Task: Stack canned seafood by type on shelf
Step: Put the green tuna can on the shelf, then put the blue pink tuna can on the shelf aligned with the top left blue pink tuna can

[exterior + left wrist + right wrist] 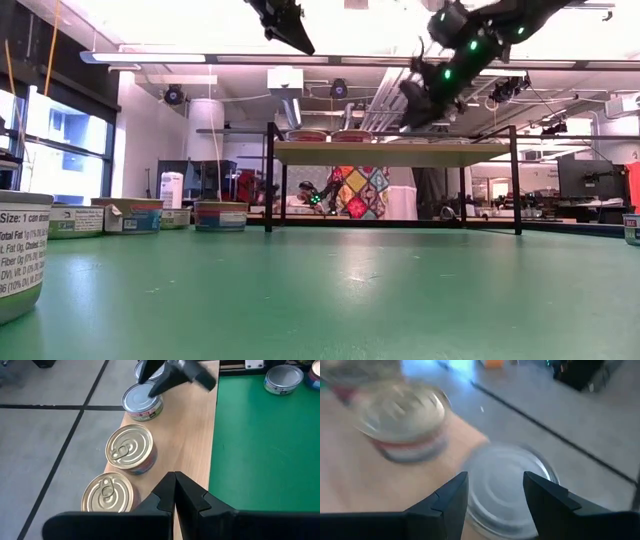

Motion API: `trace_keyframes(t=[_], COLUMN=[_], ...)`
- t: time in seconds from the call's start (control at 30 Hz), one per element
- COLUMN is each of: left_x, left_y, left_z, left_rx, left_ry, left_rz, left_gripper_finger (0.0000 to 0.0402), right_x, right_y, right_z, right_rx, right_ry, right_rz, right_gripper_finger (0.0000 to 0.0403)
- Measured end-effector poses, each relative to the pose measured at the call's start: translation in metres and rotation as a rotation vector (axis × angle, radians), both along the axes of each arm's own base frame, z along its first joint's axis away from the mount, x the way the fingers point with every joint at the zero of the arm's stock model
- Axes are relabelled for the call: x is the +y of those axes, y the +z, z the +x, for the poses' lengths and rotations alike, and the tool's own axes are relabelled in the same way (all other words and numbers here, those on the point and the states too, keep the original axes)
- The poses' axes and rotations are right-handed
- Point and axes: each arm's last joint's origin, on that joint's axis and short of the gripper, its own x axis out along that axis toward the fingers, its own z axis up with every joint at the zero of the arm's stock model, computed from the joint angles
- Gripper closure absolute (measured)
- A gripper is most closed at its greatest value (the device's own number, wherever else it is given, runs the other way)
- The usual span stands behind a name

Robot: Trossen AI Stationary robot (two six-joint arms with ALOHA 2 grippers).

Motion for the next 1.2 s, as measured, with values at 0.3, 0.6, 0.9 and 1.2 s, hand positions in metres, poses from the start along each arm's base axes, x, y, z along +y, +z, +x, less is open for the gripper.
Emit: trace_keyframes(t=[0.3,0.6,0.9,1.2], left_x=[-0.007,-0.049,-0.125,-0.175], left_y=[-0.007,-0.045,-0.099,-0.169], left_z=[-0.001,-0.003,-0.028,-0.064], left_rx=[0.027,-0.051,-0.158,-0.223], left_ry=[-0.049,-0.184,-0.324,-0.314], left_rz=[-0.041,-0.04,-0.141,-0.309], left_gripper_finger=[0.0401,0.0402,0.0401,0.0402], right_x=[0.093,0.217,0.272,0.336], right_y=[0.029,0.003,-0.022,-0.062], right_z=[-0.003,-0.025,-0.063,-0.052], right_rx=[0.071,0.224,0.505,0.751], right_ry=[0.179,0.345,0.104,0.148], right_rz=[-0.061,0.257,0.825,1.037], right_gripper_finger=[0.022,0.022,0.022,0.022])
